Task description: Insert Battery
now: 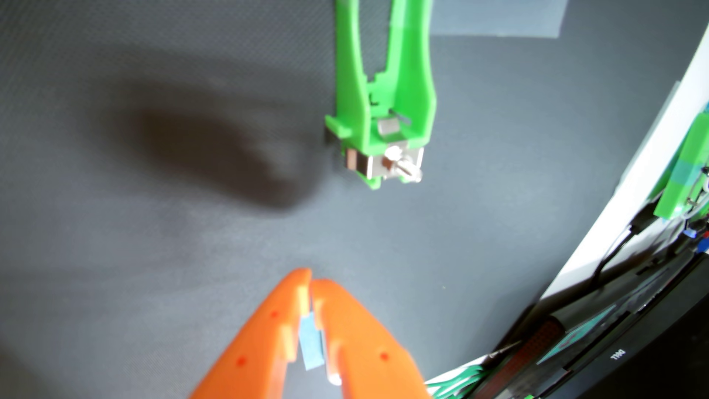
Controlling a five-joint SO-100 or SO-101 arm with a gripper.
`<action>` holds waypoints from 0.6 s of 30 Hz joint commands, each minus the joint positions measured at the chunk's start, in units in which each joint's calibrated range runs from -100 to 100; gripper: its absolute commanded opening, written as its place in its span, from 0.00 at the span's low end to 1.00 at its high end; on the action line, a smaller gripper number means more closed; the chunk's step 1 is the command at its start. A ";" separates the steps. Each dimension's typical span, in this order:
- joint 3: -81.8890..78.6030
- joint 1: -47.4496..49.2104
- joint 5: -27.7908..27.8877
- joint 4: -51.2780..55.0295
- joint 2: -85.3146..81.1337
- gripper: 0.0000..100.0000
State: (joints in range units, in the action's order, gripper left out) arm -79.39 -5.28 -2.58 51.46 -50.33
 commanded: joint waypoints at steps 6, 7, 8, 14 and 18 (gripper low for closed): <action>0.28 -0.03 -0.15 0.36 -0.81 0.01; 0.28 -0.03 -0.15 0.36 -0.81 0.01; 0.28 -0.03 -0.15 0.36 -0.81 0.01; 0.28 -0.03 -0.15 0.36 -0.81 0.01; 0.28 -0.03 -0.15 0.36 -0.81 0.01</action>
State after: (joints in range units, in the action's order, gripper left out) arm -79.39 -5.28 -2.58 51.46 -50.33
